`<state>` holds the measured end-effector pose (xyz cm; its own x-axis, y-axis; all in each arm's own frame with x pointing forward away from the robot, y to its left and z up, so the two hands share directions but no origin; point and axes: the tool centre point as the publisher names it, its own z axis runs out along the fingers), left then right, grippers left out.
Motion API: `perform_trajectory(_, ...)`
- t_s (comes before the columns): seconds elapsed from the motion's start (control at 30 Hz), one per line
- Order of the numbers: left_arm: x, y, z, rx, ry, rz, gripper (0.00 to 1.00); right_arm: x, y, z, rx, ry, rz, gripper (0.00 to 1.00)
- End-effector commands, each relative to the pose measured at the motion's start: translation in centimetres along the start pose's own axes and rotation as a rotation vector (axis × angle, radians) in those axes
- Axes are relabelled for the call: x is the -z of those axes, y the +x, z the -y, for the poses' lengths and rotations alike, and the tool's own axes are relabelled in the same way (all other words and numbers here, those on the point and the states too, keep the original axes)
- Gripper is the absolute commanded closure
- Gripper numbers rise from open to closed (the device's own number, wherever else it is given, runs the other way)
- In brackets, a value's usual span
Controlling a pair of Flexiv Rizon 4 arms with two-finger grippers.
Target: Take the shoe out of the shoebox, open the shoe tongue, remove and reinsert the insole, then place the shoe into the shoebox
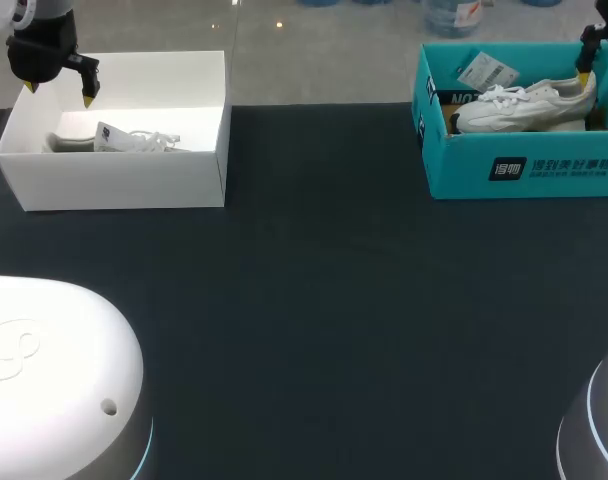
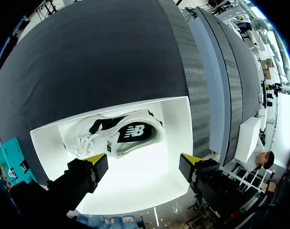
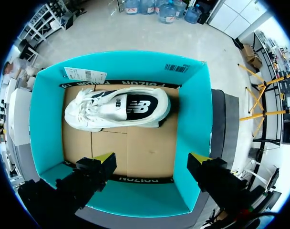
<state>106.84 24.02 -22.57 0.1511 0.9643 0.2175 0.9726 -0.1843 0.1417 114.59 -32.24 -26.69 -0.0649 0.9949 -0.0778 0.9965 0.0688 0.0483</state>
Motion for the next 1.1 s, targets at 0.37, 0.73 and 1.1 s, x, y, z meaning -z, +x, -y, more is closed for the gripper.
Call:
perform_trajectory(0.37,0.1,0.0,0.1,-0.001,-0.002,-0.001,0.0,-1.8,-0.2,-4.5,0.038,0.049,-0.013,0.0)
perform_trajectory(0.73,0.1,0.0,0.1,-0.001,-0.002,-0.001,0.0,-4.1,-0.4,-5.5,0.088,0.04,0.0,0.0)
perform_trajectory(1.1,0.1,0.0,0.1,-0.001,-0.002,-0.001,0.0,-5.5,-0.7,-5.9,0.104,0.034,-0.014,0.0)
